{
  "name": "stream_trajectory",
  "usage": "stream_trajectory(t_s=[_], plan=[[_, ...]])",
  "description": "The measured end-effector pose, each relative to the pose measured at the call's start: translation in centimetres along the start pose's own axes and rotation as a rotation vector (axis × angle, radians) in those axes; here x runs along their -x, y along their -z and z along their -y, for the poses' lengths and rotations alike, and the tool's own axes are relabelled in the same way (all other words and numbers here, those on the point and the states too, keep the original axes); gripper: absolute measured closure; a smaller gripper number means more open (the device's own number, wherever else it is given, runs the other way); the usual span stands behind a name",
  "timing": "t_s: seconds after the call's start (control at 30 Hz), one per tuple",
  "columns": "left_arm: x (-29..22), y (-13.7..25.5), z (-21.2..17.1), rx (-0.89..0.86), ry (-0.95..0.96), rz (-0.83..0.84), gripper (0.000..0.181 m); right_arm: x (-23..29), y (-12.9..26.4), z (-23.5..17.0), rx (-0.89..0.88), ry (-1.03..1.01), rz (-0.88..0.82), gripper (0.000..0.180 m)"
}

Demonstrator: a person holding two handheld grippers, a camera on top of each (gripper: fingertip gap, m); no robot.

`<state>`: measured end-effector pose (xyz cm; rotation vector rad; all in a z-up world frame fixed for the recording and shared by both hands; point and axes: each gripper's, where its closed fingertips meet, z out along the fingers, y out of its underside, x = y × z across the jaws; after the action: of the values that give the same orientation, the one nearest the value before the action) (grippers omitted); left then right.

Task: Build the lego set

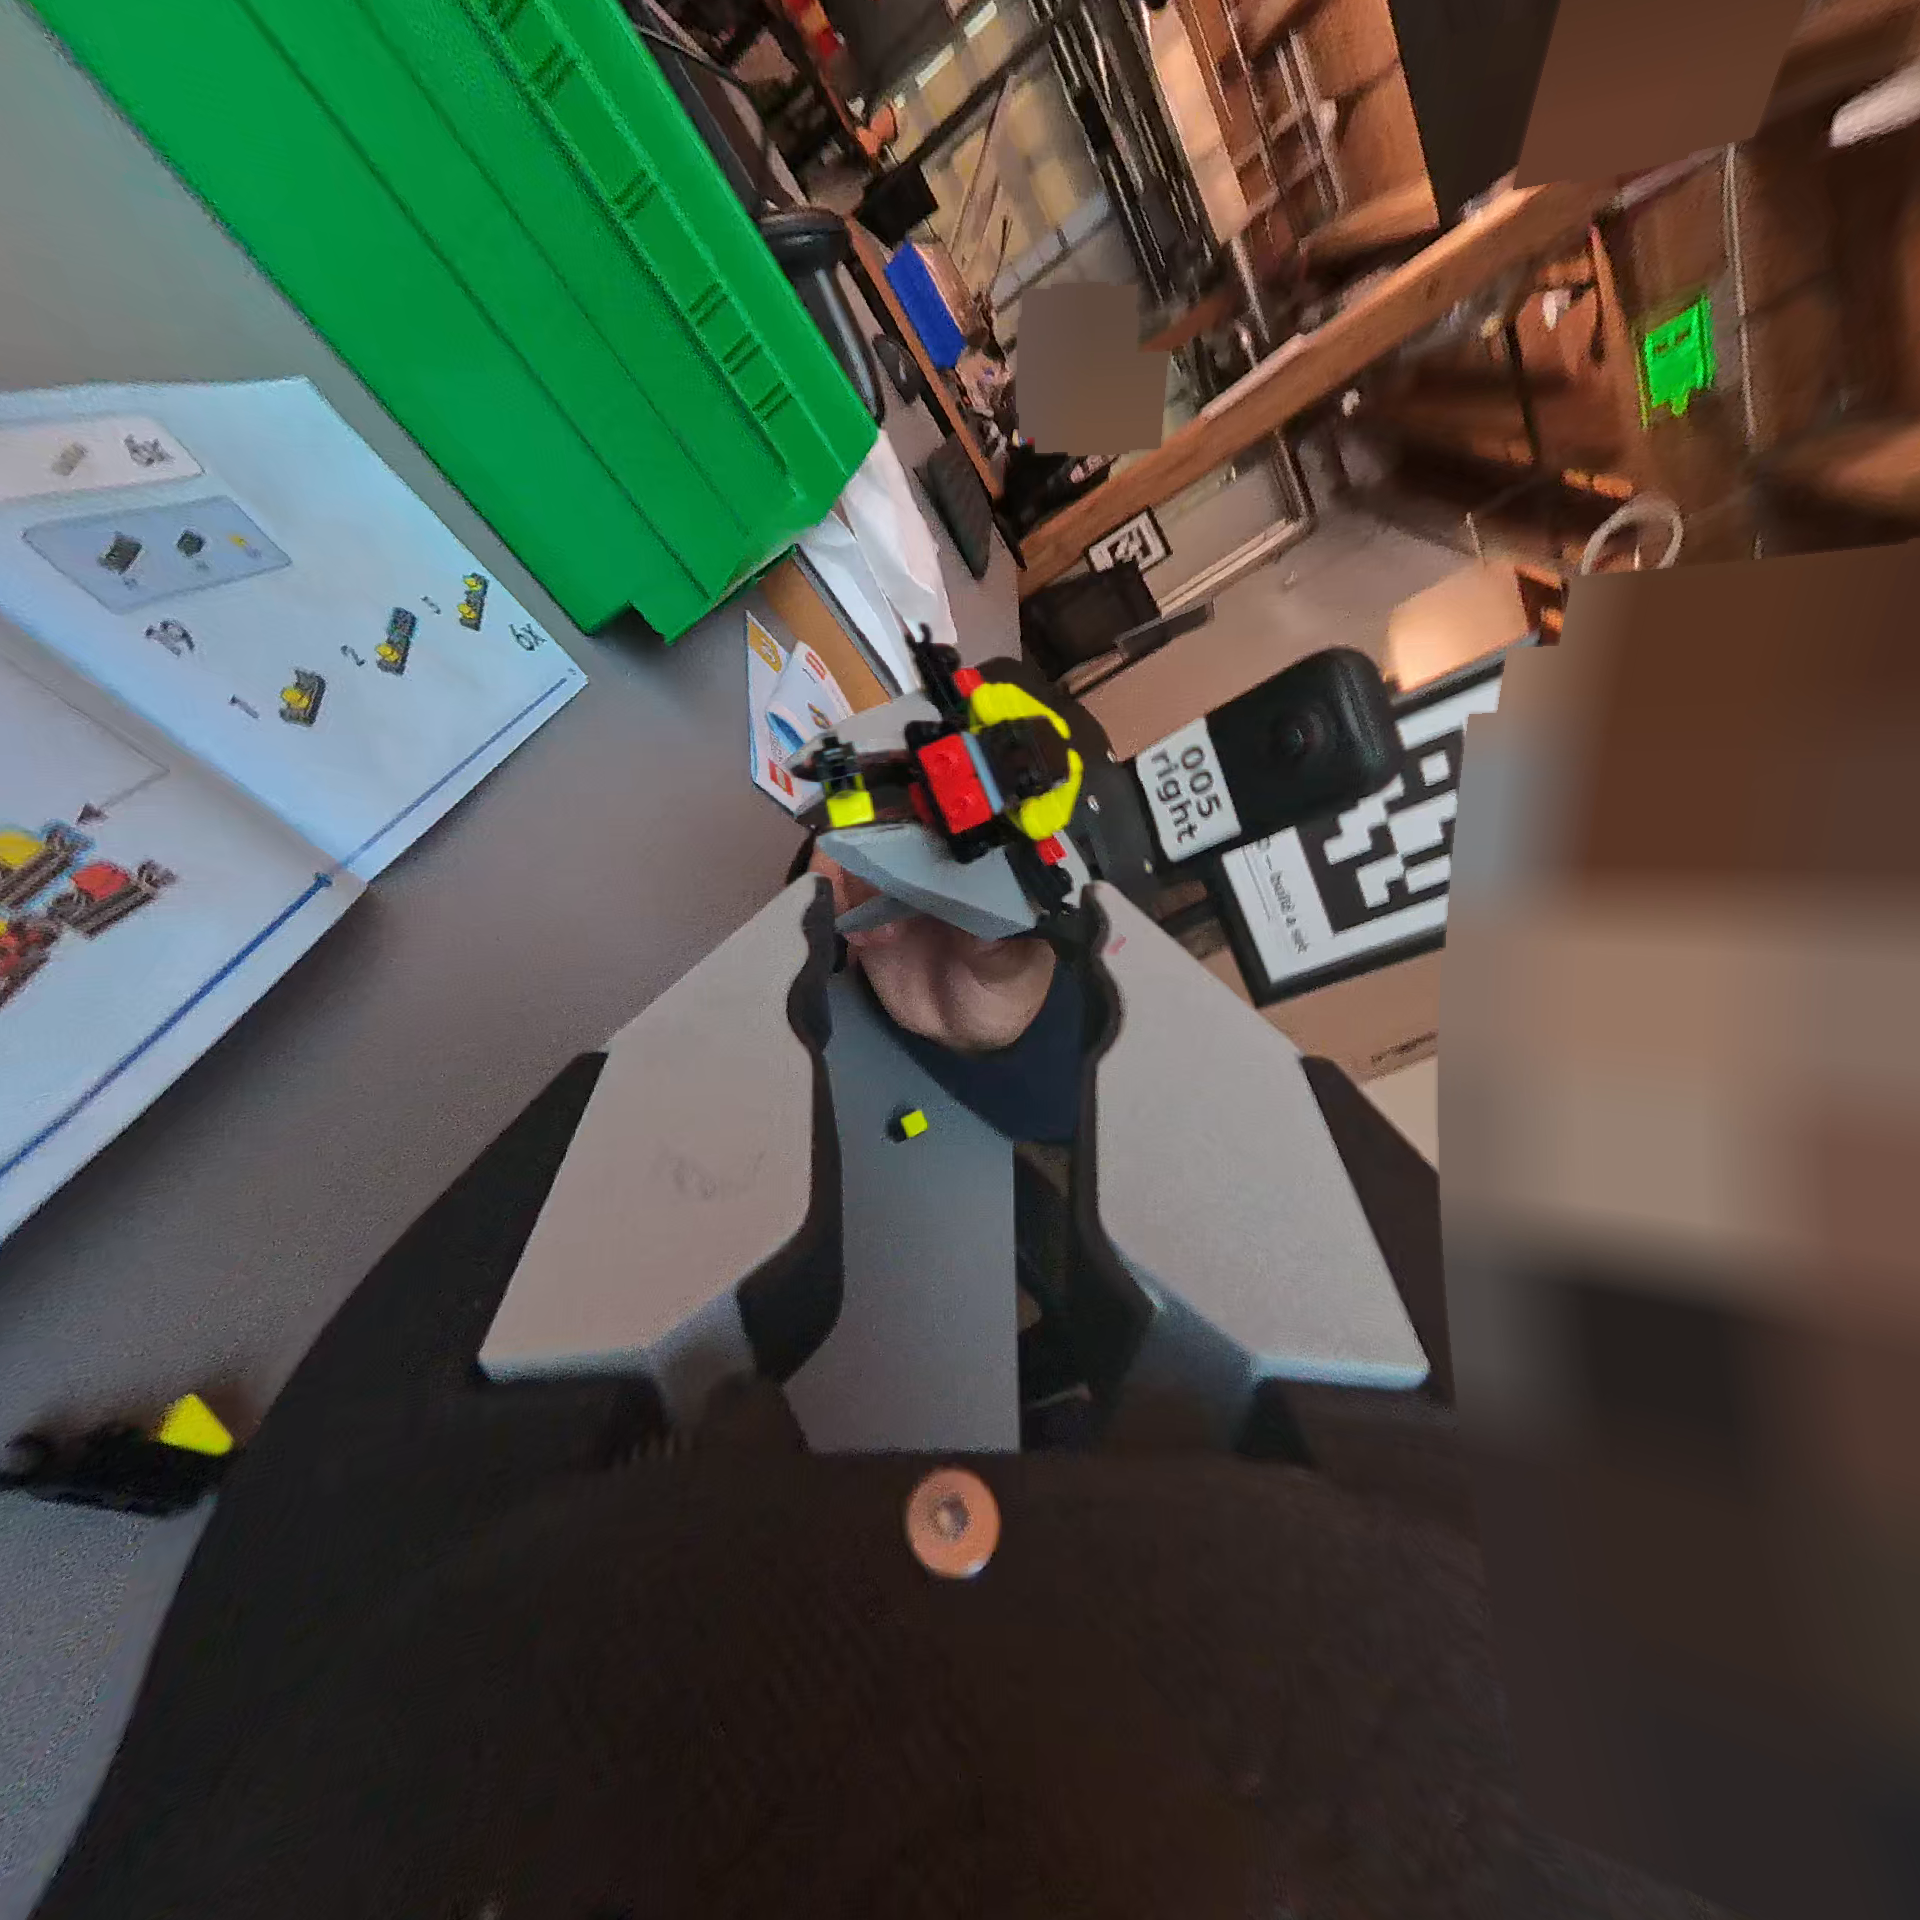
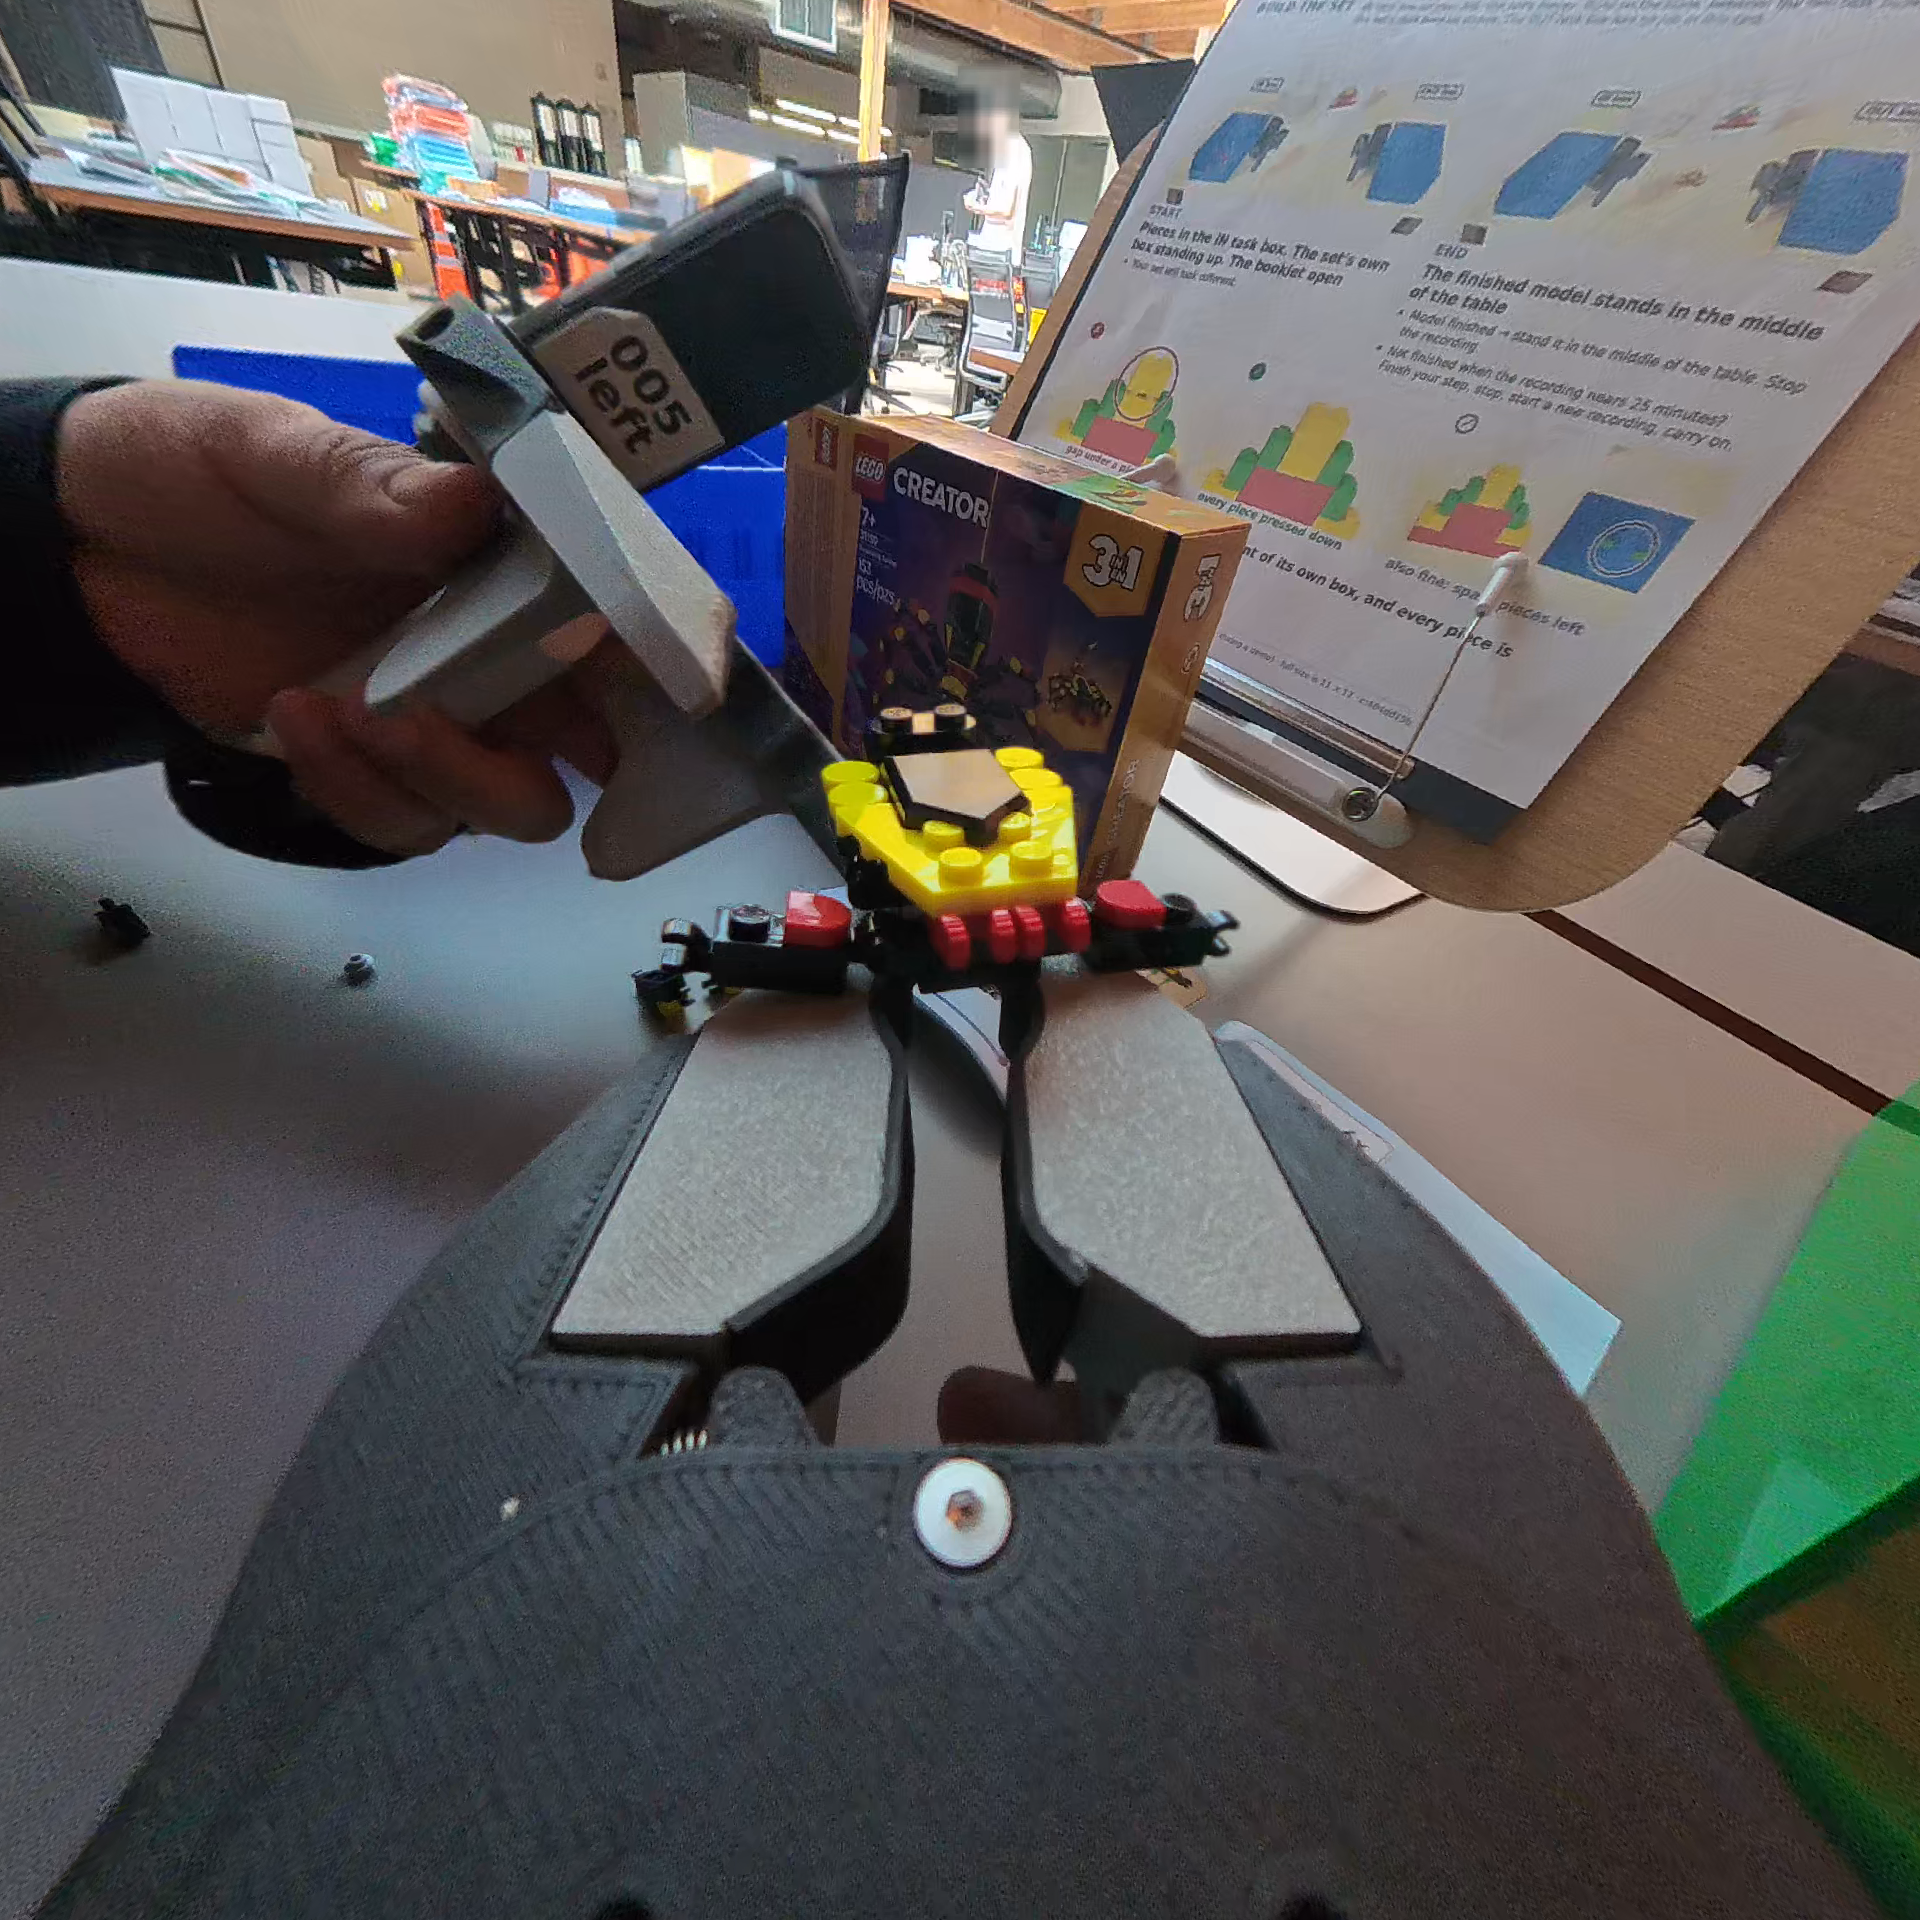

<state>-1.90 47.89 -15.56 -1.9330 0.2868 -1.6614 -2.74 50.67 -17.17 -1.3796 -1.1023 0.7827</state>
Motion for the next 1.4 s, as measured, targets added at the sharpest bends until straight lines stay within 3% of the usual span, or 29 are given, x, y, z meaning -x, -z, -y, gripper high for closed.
stream_trajectory(t_s=[0.27, 0.5, 0.6, 0.9, 1.03, 1.2, 1.4], plan=[[1.4, -0.4, 1.2, -0.127, 0.137, 0.086, 0.121, -0.5, -0.2, -1.0, 0.076, 0.085, -0.072, 0.172], [1.6, -1.1, 1.1, -0.157, 0.186, 0.066, 0.140, -0.9, -0.5, -2.0, 0.142, 0.105, -0.113, 0.171], [1.7, -1.3, 1.1, -0.177, 0.190, 0.052, 0.158, -0.7, -0.5, -1.9, 0.145, 0.131, -0.122, 0.171], [0.7, -1.0, 1.9, -0.105, 0.065, -0.038, 0.162, -0.3, -0.4, -1.5, 0.147, 0.207, -0.132, 0.171], [-0.3, 0.6, 2.5, 0.011, -0.180, -0.037, 0.162, -0.5, -0.4, -2.1, 0.168, 0.176, -0.101, 0.171], [0.4, 2.8, 1.8, 0.156, -0.576, 0.100, 0.162, -1.5, 0.6, -3.5, 0.239, 0.079, -0.011, 0.171], [2.5, 3.6, -1.5, 0.350, -1.002, 0.276, 0.162, 0.3, 2.7, -0.4, 0.074, -0.069, 0.266, 0.171]])
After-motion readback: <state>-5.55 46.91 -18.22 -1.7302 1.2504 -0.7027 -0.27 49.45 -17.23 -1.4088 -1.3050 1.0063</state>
